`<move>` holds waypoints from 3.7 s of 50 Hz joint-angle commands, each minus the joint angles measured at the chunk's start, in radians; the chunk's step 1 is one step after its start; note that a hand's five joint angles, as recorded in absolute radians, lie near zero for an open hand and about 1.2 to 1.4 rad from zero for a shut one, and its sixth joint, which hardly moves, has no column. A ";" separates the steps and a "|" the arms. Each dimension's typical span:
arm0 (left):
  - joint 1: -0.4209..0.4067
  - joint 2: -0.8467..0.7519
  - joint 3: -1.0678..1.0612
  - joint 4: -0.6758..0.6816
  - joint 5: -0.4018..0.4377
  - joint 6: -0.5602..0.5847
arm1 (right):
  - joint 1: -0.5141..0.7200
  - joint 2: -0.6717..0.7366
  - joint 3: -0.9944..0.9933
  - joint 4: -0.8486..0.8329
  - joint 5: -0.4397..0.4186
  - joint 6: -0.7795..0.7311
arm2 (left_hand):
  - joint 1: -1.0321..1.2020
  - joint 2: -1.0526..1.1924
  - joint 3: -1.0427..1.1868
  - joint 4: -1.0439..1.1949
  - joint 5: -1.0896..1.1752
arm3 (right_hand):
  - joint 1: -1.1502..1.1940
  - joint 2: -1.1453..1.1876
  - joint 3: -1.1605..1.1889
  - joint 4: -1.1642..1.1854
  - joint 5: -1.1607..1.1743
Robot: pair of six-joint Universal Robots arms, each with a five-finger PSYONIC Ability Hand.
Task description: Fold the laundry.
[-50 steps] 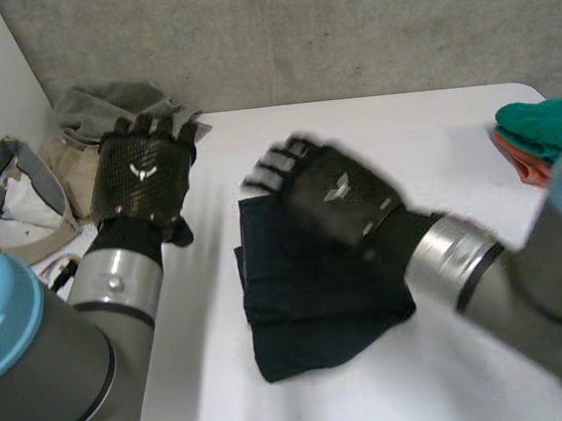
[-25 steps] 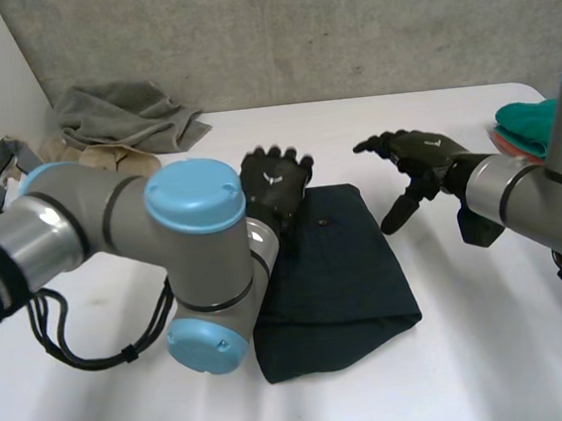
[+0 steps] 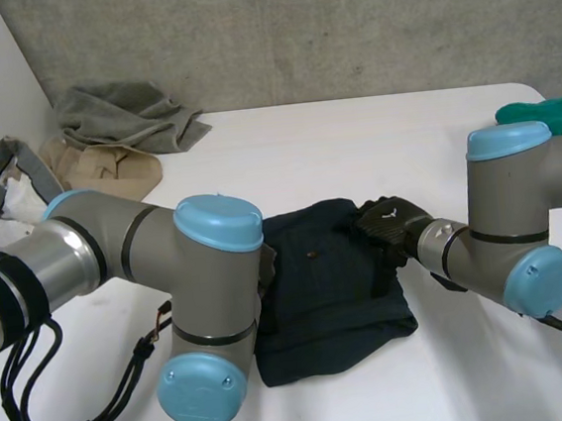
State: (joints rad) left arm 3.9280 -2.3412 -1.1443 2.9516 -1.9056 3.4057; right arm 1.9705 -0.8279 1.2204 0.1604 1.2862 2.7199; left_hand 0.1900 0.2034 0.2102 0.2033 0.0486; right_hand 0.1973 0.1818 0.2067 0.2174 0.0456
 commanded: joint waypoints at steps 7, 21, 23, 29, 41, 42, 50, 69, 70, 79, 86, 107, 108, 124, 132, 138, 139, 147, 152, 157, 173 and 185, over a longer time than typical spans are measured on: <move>-0.004 0.212 -0.006 0.053 0.022 -0.006 | 0.008 -0.258 0.180 -0.192 0.022 0.023 | -0.003 -0.016 -0.023 -0.016 -0.036 | -0.023 -0.007 -0.032 -0.043 -0.046; 0.065 0.467 -0.209 0.126 0.399 -0.009 | 0.010 -0.590 0.766 -0.512 -0.136 0.020 | 0.000 -0.013 -0.020 -0.013 -0.033 | -0.023 -0.007 -0.032 -0.043 -0.046; 0.082 0.477 -0.224 0.126 0.447 -0.013 | 0.008 -0.582 0.829 -0.541 -0.171 0.009 | 0.003 -0.010 -0.017 -0.010 -0.030 | -0.023 -0.007 -0.032 -0.043 -0.046; 0.097 0.490 -0.262 0.124 0.563 -0.029 | 0.011 -0.544 0.915 -0.662 -0.229 -0.003 | 0.009 -0.005 -0.011 -0.005 -0.024 | -0.023 -0.007 -0.032 -0.043 -0.046; 0.093 0.490 -0.265 0.127 0.568 -0.031 | 0.022 -0.330 0.883 -0.834 -0.226 -0.177 | 0.009 -0.005 -0.011 -0.005 -0.024 | -0.023 -0.007 -0.032 -0.043 -0.046; 0.091 0.490 -0.264 0.127 0.568 -0.031 | 0.030 -0.309 0.867 -0.848 -0.223 -0.189 | 0.009 -0.005 -0.011 -0.005 -0.024 | -0.010 0.006 -0.019 -0.030 -0.033; 0.096 0.490 -0.262 0.139 0.566 -0.031 | 0.037 -0.254 0.797 -0.929 -0.189 -0.197 | 0.012 -0.002 -0.008 -0.002 -0.021 | 0.178 0.194 0.169 0.158 0.155; 0.096 0.496 -0.264 0.139 0.565 -0.033 | 0.082 -0.113 0.570 -0.886 -0.120 -0.126 | 0.015 0.001 -0.006 0.001 -0.018 | 0.328 0.343 0.318 0.308 0.305; 0.096 0.496 -0.264 0.139 0.565 -0.033 | 0.084 -0.108 0.561 -0.881 -0.116 -0.124 | 0.015 0.001 -0.006 0.001 -0.018 | 0.383 0.399 0.374 0.363 0.360; 0.094 0.505 -0.262 0.138 0.565 -0.033 | 0.085 -0.099 0.481 -0.855 -0.070 -0.120 | 0.018 0.004 -0.003 0.004 -0.016 | 0.736 0.752 0.727 0.716 0.713; 0.094 0.508 -0.262 0.139 0.565 -0.033 | 0.090 -0.070 0.416 -0.774 -0.077 -0.074 | 0.018 0.004 -0.003 0.004 -0.015 | 0.375 0.391 0.366 0.355 0.352; 0.089 0.542 -0.236 0.173 0.569 -0.033 | -0.014 -0.131 0.223 -0.814 -0.061 -0.002 | 0.018 0.004 -0.003 0.004 -0.016 | 1.199 1.214 1.190 1.179 1.176; 0.089 0.543 -0.236 0.181 0.571 -0.034 | -0.022 -0.135 0.206 -0.818 -0.061 0.009 | 0.018 0.004 -0.003 0.004 -0.015 | 1.199 1.214 1.190 1.179 1.176; 0.088 0.562 -0.224 0.213 0.576 -0.066 | -0.363 0.004 -0.240 -0.995 -0.036 0.328 | 0.018 0.004 -0.003 0.004 -0.015 | 1.199 1.214 1.190 1.179 1.176; 0.088 0.551 -0.224 0.213 0.576 -0.068 | -0.544 0.237 -0.459 -0.998 -0.082 0.377 | 0.018 0.004 -0.003 0.004 -0.015 | 1.199 1.214 1.190 1.179 1.176; 0.088 0.534 -0.224 0.219 0.576 -0.066 | -0.663 0.407 -0.564 -1.003 -0.223 0.487 | 0.021 0.007 0.000 0.007 -0.013 | 1.199 1.214 1.190 1.179 1.176; 0.088 0.531 -0.224 0.221 0.576 -0.066 | -0.677 0.426 -0.571 -1.006 -0.240 0.501 | 0.021 0.007 0.000 0.007 -0.013 | 1.199 1.214 1.190 1.179 1.176; 0.083 0.530 -0.230 0.228 0.594 -0.066 | -0.778 0.536 -0.572 -1.027 -0.395 0.529 | 0.009 -0.005 -0.011 -0.004 -0.024 | 1.199 1.214 1.190 1.179 1.176; 0.077 0.530 -0.242 0.228 0.680 -0.072 | -0.795 0.573 -0.575 -1.027 -0.458 0.529 | 0.018 0.004 -0.003 0.004 -0.016 | 1.199 1.214 1.190 1.179 1.176; 0.071 0.530 -0.247 0.227 0.697 -0.072 | -0.797 0.601 -0.575 -1.027 -0.495 0.529 | 0.018 0.004 -0.003 0.004 -0.015 | 1.199 1.214 1.190 1.179 1.176; 0.071 0.542 -0.244 0.227 0.695 -0.071 | -0.837 0.308 -0.309 -1.001 -0.409 0.520 | 0.021 0.007 0.000 0.007 -0.013 | -0.023 -0.007 -0.032 -0.043 -0.046; 0.059 0.565 -0.253 0.222 0.694 -0.069 | -1.032 0.098 -0.165 -0.555 -0.361 -0.047 | 0.018 0.004 -0.003 0.004 -0.015 | -0.023 -0.007 -0.032 -0.043 -0.046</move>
State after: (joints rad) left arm 3.9891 -1.7826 -1.3947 3.1758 -1.2107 3.3364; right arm 1.0399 -0.6568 1.0165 -0.6183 0.8836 3.0395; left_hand 0.1899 0.1985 0.2102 0.2033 0.0484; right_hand 0.2347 0.2120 0.2173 0.2177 0.0447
